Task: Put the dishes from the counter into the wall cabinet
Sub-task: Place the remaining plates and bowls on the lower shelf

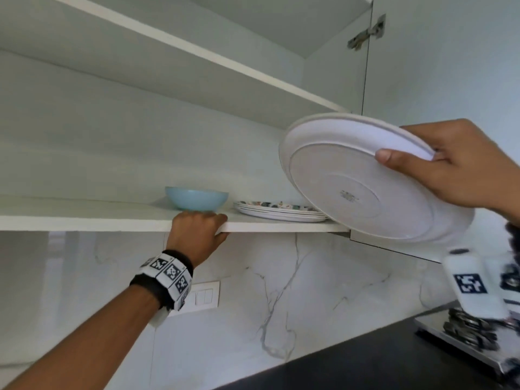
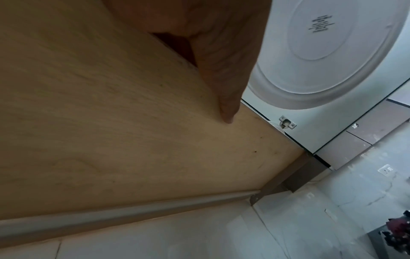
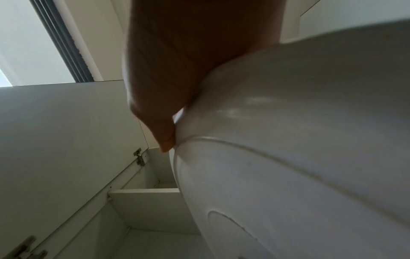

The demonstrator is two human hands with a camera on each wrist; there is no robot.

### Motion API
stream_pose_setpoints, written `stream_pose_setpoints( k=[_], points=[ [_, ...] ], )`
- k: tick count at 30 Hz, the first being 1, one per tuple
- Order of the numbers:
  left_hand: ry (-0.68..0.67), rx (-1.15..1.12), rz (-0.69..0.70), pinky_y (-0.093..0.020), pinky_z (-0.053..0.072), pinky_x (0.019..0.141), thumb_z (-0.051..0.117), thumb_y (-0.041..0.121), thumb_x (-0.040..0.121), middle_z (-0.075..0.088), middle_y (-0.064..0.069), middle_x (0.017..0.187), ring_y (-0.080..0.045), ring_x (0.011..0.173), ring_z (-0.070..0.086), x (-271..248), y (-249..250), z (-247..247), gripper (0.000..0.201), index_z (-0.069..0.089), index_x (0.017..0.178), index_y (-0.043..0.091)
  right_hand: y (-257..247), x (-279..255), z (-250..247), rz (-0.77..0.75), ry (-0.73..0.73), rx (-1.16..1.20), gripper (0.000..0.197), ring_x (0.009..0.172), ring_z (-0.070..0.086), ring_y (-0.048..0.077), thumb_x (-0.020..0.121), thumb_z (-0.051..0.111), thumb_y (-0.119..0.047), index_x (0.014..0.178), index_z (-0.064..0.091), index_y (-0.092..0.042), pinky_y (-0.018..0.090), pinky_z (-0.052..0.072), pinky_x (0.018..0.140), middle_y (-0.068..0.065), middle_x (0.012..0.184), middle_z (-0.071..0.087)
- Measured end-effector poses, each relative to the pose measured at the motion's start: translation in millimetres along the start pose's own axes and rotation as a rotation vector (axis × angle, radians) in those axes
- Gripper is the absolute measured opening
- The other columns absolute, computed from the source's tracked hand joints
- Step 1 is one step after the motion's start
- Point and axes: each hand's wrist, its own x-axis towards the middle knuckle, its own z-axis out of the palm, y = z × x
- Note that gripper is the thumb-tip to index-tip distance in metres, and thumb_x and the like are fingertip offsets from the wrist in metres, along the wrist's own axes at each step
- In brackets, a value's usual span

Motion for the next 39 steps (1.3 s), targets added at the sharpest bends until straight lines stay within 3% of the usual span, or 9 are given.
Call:
stream_pose_setpoints(
  k=[3,8,12,15,20,24,28,33,39],
  points=[
    [0.033,-0.007,0.000,-0.025,0.040,0.049,0.081,0.044,0.066,0.065,0.002,0.060,-0.024,0.049,0.060,-0.3,0.0,1.8,0.025,0.072,0.078,0.025,5.4,24.1,10.3,-0.070,0.003,-0.125,0.047,0.059,0.060,0.015,0.090,0.045,-0.063,0.094,0.070,-0.024,0.037,0.044,0.054,-0.001,0.067,0.065],
    [0.061,-0.013,-0.004,-0.025,0.040,0.049,0.077,0.046,0.071,0.065,0.004,0.061,-0.022,0.051,0.060,0.4,-1.3,5.3,0.022,0.069,0.078,0.026,18.8,58.5,53.3,-0.152,-0.097,-0.321,0.055,0.050,0.045,0.002,0.089,0.035,-0.069,0.112,0.068,-0.031,0.022,0.030,0.048,-0.015,0.055,0.048],
    [0.091,-0.023,0.001,-0.025,0.041,0.050,0.079,0.044,0.069,0.066,0.005,0.061,-0.020,0.051,0.060,-0.9,-0.5,6.8,0.021,0.070,0.078,0.027,46.7,69.8,99.0,-0.206,-0.183,-0.415,0.048,0.047,0.039,0.000,0.092,0.035,-0.065,0.107,0.067,-0.031,0.020,0.026,0.047,-0.017,0.052,0.039],
    [0.105,-0.026,0.000,-0.025,0.041,0.051,0.079,0.044,0.068,0.066,0.006,0.062,-0.019,0.052,0.060,-1.3,-0.8,7.8,0.022,0.070,0.077,0.026,65.8,69.9,130.5,-0.210,-0.234,-0.459,0.045,0.053,0.047,0.013,0.096,0.037,-0.063,0.108,0.066,-0.031,0.021,0.027,0.048,-0.012,0.061,0.048],
    [0.101,-0.013,0.007,-0.025,0.041,0.051,0.079,0.046,0.069,0.065,0.007,0.062,-0.018,0.053,0.059,-1.1,-2.1,11.0,0.023,0.068,0.077,0.027,89.7,58.6,174.4,-0.138,-0.344,-0.477,0.047,0.062,0.052,0.016,0.095,0.030,-0.063,0.113,0.062,-0.034,0.031,0.047,0.056,-0.010,0.072,0.055],
    [0.107,-0.018,0.004,-0.027,0.042,0.053,0.077,0.047,0.071,0.065,0.008,0.064,-0.018,0.055,0.059,-1.8,-1.3,12.8,0.023,0.067,0.079,0.028,101.6,50.7,199.3,-0.103,-0.377,-0.517,0.043,0.069,0.055,0.017,0.098,0.031,-0.062,0.115,0.059,-0.035,0.030,0.043,0.059,-0.006,0.081,0.063],
    [0.124,-0.014,-0.002,-0.028,0.042,0.056,0.076,0.046,0.072,0.066,0.008,0.065,-0.018,0.057,0.059,-2.9,-1.7,14.0,0.021,0.067,0.079,0.028,117.0,45.7,220.5,-0.074,-0.350,-0.482,0.074,0.075,0.063,0.019,0.084,0.004,-0.079,0.117,0.057,-0.038,0.034,0.051,0.062,-0.005,0.087,0.069],
    [0.132,-0.025,-0.003,-0.028,0.044,0.058,0.077,0.046,0.072,0.067,0.008,0.067,-0.018,0.059,0.060,-4.1,-1.3,13.2,0.021,0.068,0.080,0.028,123.1,48.9,235.2,-0.015,-0.382,-0.413,0.046,0.088,0.063,0.020,0.097,0.029,-0.063,0.125,0.056,-0.038,0.036,0.051,0.070,-0.003,0.097,0.070],
    [0.150,-0.048,-0.005,-0.028,0.046,0.062,0.077,0.045,0.073,0.068,0.008,0.068,-0.017,0.061,0.061,-5.4,-0.4,12.5,0.021,0.069,0.083,0.029,121.7,47.0,249.1,0.089,-0.365,-0.255,0.060,0.095,0.062,0.018,0.089,0.022,-0.074,0.120,0.059,-0.040,0.035,0.050,0.076,-0.007,0.100,0.070]
  ],
)
